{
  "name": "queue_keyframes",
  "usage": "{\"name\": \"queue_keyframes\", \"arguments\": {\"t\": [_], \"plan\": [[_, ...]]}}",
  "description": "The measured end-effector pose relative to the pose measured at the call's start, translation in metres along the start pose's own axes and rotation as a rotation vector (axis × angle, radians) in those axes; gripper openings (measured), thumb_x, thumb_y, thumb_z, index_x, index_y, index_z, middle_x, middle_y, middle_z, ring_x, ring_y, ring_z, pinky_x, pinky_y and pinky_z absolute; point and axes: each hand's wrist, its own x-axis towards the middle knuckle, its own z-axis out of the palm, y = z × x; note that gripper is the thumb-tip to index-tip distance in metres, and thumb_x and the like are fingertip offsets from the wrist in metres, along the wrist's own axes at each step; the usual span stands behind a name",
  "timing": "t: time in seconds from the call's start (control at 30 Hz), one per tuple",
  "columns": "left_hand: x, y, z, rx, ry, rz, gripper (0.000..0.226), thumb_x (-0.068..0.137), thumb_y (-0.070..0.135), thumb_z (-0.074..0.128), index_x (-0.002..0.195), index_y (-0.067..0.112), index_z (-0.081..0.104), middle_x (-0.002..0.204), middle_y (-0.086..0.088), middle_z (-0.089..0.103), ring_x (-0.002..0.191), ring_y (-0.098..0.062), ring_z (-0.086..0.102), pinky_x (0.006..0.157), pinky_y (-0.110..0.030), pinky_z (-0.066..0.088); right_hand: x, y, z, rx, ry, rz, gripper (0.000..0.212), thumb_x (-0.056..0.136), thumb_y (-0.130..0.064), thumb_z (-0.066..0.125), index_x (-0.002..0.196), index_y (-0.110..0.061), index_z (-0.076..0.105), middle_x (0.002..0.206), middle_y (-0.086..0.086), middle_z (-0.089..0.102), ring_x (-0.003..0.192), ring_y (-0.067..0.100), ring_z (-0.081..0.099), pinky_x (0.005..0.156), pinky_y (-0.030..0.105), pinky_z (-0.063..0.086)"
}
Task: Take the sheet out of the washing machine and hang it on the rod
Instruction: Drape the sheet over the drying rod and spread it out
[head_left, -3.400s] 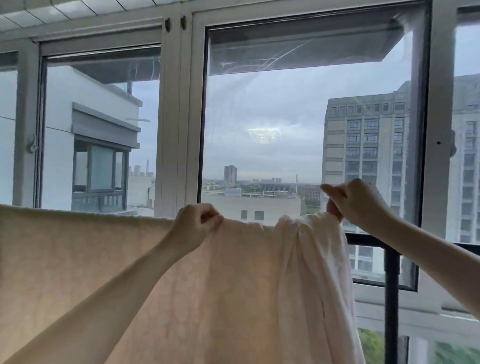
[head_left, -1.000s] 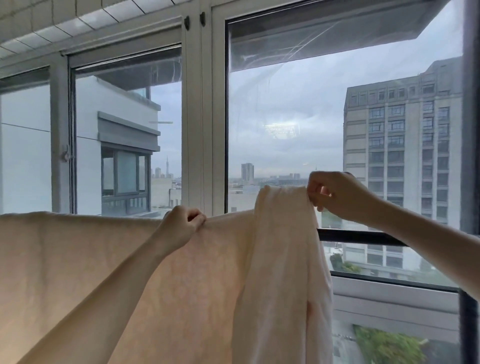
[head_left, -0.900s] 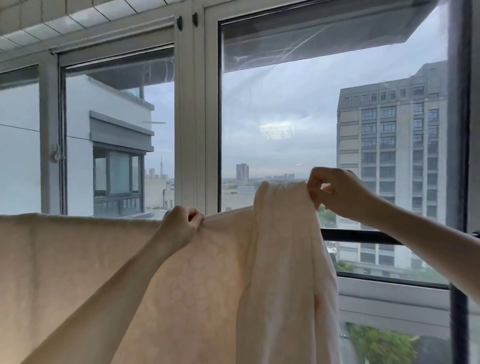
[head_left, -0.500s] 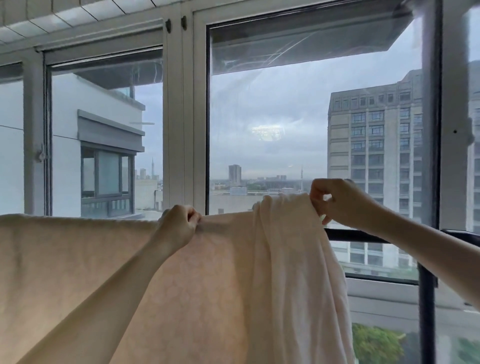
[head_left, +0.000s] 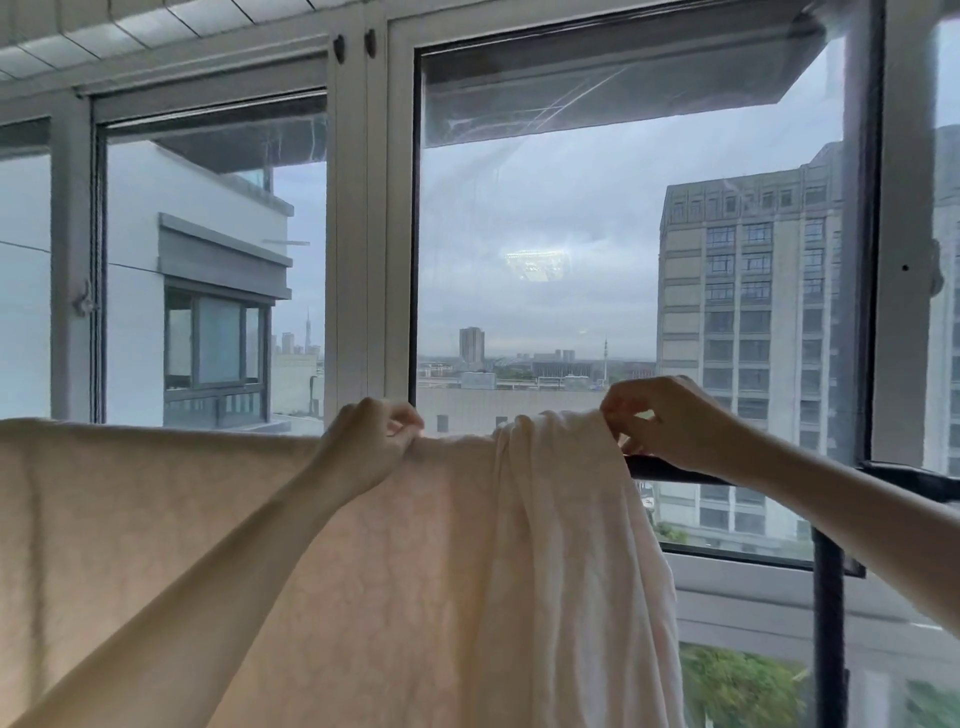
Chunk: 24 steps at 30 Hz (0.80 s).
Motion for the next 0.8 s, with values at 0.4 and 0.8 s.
{"name": "queue_keyframes", "arguments": {"t": [0.4, 0.8], "plan": [[-0.012, 0.082, 0.032, -0.09, -0.089, -0.119, 0.06, 0.05, 0.079, 0.061, 0.07, 0.022, 0.061, 0.063, 0.009, 0.062, 0.065, -0.007, 0.061, 0.058, -0.028, 0.049, 0.046, -0.04, 0.047, 0.301, 0.095, 0.059, 0.017, 0.086, -0.009, 0.061, 0.073, -0.018, 0.067, 0.072, -0.009, 0.066, 0.067, 0.007, 0.063, 0.064, 0.018, 0.053], [0.012, 0.039, 0.013, -0.728, -0.071, -0.408, 0.034, 0.064, 0.029, 0.076, 0.082, 0.0, 0.074, 0.073, -0.003, 0.067, 0.067, -0.011, 0.062, 0.066, -0.024, 0.052, 0.055, -0.044, 0.066, 0.063, 0.051, -0.148, 0.015, 0.077, -0.033, 0.075, 0.079, -0.024, 0.064, 0.074, -0.018, 0.06, 0.07, -0.002, 0.056, 0.062, 0.015, 0.044]]}}
